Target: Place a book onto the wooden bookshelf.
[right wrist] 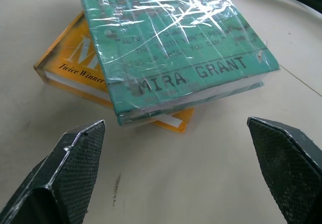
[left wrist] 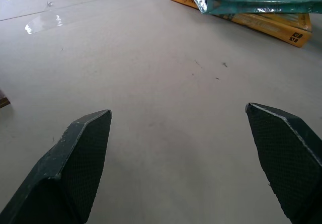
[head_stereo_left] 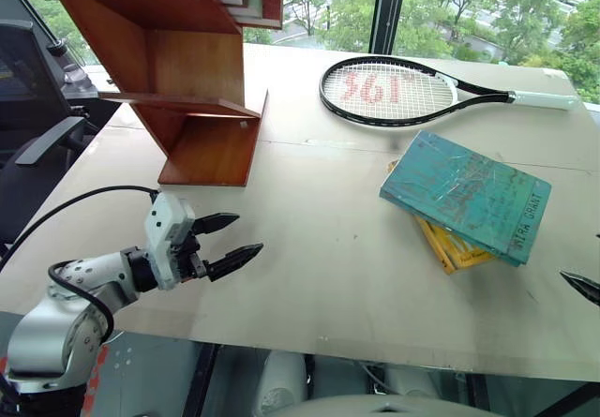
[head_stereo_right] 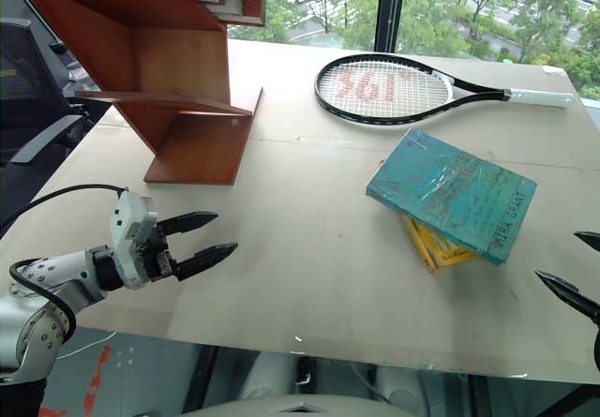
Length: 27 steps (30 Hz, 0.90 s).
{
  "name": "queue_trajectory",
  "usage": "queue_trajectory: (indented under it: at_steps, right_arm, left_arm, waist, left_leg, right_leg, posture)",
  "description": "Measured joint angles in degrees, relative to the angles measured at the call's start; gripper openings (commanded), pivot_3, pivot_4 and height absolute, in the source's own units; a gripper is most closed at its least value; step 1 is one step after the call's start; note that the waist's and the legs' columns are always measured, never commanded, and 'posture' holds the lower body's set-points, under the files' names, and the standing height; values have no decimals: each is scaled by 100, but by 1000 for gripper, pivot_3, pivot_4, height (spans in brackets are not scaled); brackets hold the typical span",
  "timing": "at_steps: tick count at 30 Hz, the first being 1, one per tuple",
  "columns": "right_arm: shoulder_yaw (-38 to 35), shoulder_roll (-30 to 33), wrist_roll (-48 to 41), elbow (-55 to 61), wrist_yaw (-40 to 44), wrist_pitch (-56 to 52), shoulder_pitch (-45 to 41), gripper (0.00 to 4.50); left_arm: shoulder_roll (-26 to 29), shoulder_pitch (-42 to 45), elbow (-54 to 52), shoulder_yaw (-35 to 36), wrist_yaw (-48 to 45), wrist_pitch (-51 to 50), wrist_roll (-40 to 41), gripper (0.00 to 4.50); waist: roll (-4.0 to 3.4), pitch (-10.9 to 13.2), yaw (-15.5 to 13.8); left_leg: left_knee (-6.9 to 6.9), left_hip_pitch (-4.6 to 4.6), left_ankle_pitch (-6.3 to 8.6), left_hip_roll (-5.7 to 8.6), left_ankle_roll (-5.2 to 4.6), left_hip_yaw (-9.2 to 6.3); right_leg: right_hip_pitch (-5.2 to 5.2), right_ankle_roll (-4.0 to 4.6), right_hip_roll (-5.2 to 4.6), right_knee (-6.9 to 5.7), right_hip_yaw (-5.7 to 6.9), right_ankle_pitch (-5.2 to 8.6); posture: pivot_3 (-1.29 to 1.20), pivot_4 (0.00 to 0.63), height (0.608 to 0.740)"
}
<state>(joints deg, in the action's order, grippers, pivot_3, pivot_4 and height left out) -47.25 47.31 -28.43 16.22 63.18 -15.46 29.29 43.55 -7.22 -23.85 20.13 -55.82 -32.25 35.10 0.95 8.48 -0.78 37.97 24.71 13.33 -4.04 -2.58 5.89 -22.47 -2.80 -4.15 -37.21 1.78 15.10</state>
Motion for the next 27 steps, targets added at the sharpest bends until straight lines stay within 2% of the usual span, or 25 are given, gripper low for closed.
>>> queue_trajectory:
  at_steps: [2, 6, 9, 12, 15, 17, 18, 20, 23, 27]
  right_arm:
    - [0, 0, 5, -4, -2, 9, -2, 4500]
    - [212, -101, 205, 151, -653, -120, -394, 4500]
    - [488, 236, 374, 299, -957, -703, -535, 4500]
    - [703, 658, 348, 206, -1259, -1451, -1151, 3666]
    - [1029, 1040, 453, 4, -1762, -2080, -1987, 2391]
    - [1488, 1351, 661, -266, -2047, -2344, -2642, 1368]
    - [1695, 1489, 760, -370, -2122, -2439, -2843, 1058]
    - [2481, 1763, 1049, -593, -2207, -2639, -3349, 202]
    - [3180, 1783, 1279, -811, -2244, -2863, -3688, 74]
    - [3615, 1932, 1397, -809, -2089, -3133, -3713, 74]
  left_arm:
    - [1, 0, 4, 0, -8, 9, -1, 4393]
    - [-1, 526, 8, -23, 44, -65, 248, 4393]
    - [2, 621, -193, -128, 28, -47, 317, 4393]
    - [14, 634, -417, -406, -121, 64, 316, 4500]
    - [16, 627, -640, -574, -191, 182, 310, 4500]
    - [13, 684, -698, -687, -172, 226, 305, 4500]
    - [6, 700, -719, -725, -146, 244, 305, 4500]
    - [1, 701, -720, -762, -75, 302, 243, 4500]
    - [-28, 703, -725, -788, 20, 347, 214, 4500]
    - [-33, 648, -781, -790, 133, 401, 206, 4500]
  waist:
    - [0, 0, 0]
    - [1, 0, -3]
    - [-2, -1, 19]
    - [-3, 0, 41]
    - [-2, 1, 31]
    - [-11, 6, 31]
    - [-11, 6, 15]
    - [-11, 7, 0]
    - [-11, 8, -7]
    - [-12, 9, 3]
  left_leg:
    - [-1, 0, 0, 0, 0, 1]
    - [4, -2, -1, -1, -1, 3]
    - [2, -3, -1, 0, -1, 14]
    - [1, -1, -1, 0, -2, 21]
    - [-1, -3, -2, -1, -1, 20]
    - [-1, 0, -2, 0, -2, 24]
    - [-3, 1, -2, 0, -2, 23]
    - [-7, 5, -2, 1, -2, 23]
    - [-8, 10, -2, 6, -2, 29]
    - [-9, 9, -3, 6, -1, 32]
  right_leg:
    - [0, 0, 0, 2, 0, 0]
    - [1, 2, 1, 1, -2, -4]
    - [0, 4, 2, 1, -14, -5]
    - [-3, 5, 6, 1, -22, -6]
    - [-6, 6, 11, 0, -21, -7]
    - [-14, 7, 11, 0, -24, -7]
    - [-15, 7, 12, 0, -22, -6]
    - [-15, 7, 13, 2, -22, -6]
    - [-17, 4, 12, 7, -24, -7]
    - [-16, -6, 12, 8, -25, -10]
  posture:
    - [0, 150, 740]
    - [0, 150, 740]
    - [0, 150, 740]
    - [0, 150, 740]
    - [0, 150, 740]
    - [0, 150, 740]
    - [0, 150, 740]
    - [0, 150, 740]
    - [0, 150, 740]
    - [0, 150, 740]
